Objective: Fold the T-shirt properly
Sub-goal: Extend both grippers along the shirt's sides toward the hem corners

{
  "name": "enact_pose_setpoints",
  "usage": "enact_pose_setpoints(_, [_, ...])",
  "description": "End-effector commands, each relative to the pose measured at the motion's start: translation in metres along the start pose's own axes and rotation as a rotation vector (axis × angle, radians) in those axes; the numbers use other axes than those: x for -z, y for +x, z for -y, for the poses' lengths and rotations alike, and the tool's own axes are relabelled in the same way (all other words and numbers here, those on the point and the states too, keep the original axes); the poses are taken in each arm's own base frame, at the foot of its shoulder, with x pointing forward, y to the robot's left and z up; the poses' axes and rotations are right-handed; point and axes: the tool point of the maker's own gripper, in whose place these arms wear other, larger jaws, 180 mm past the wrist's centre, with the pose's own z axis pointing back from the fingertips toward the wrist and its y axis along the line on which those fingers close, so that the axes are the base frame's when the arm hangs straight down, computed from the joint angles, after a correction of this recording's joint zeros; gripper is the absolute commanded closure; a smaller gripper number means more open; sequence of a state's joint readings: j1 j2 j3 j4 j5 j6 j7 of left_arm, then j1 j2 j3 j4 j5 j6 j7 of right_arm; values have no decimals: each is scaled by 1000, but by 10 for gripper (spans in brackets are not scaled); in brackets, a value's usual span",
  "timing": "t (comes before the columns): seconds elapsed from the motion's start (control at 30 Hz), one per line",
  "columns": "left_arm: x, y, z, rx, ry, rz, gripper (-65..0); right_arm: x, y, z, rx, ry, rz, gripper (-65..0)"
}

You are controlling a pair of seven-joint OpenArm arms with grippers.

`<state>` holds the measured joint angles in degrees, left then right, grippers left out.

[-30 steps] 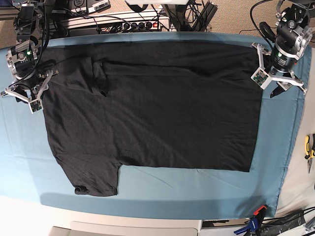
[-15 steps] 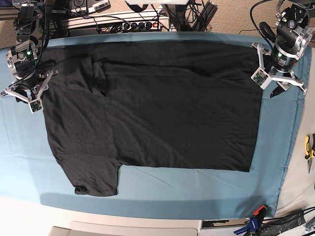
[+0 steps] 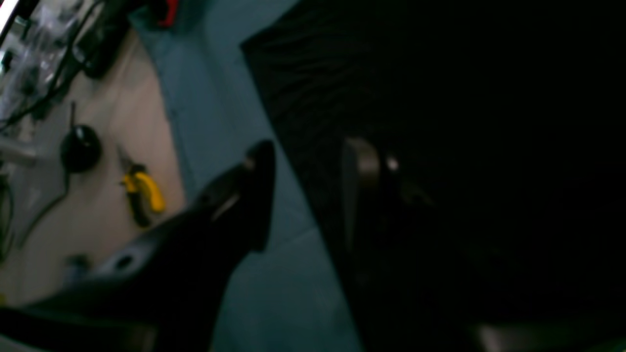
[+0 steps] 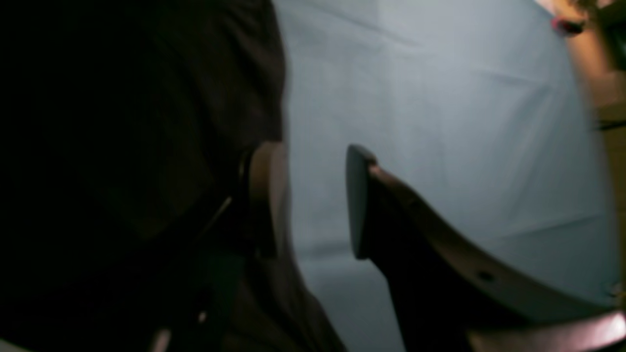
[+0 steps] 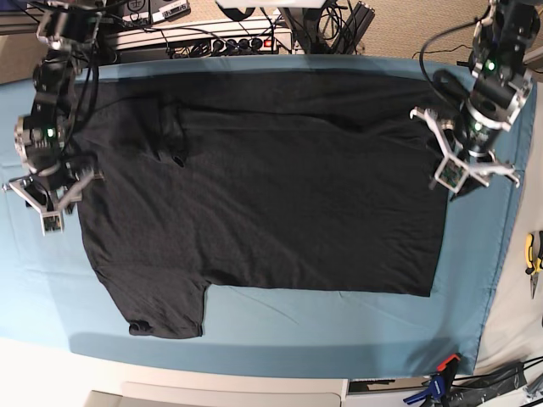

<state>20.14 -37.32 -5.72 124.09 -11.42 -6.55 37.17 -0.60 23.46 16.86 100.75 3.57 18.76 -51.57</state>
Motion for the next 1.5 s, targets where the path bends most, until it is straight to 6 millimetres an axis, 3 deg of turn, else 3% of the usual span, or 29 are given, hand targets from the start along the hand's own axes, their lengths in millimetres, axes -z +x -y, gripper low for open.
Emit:
enact_pose_setpoints(0.0, [4,9,-11,-1,18,35,-247,2,22,15,25,-32,66,-208])
enact_pose_setpoints(0.23, [53,4,-34,-157,-103,29,-247,45,45,24,231,46,67,-208])
enact_pose_setpoints(0.43, [96,31,-74,-358,-190,90,-247,72,77,30,381,119,76,-208])
enact_pose_setpoints(0.6, [143,50,-106,-596,-242,105,-247,85,102,26,434,176,84,-208])
enact_pose_setpoints(0.8, [194,65,-118,-896,-328,47,-247,89,130,-17,350,279,109,-208])
enact_pose_setpoints(1.0, [207,91,-134,-952,-329,35,-245,97,135,-59,57,218,51,-208])
enact_pose_setpoints(1.07, [209,85,-143,-919,-268,3,-245,99,134,-66,-16,166,31,-208])
enact_pose_setpoints(1.23, [213,46,-150,-866,-137,-113,-245,101,136,-79,-142,97,16,-208])
enact_pose_setpoints(1.47, [214,-13,-125,-865,-97,-218,-245,101,136,-79,-154,71,13,-208])
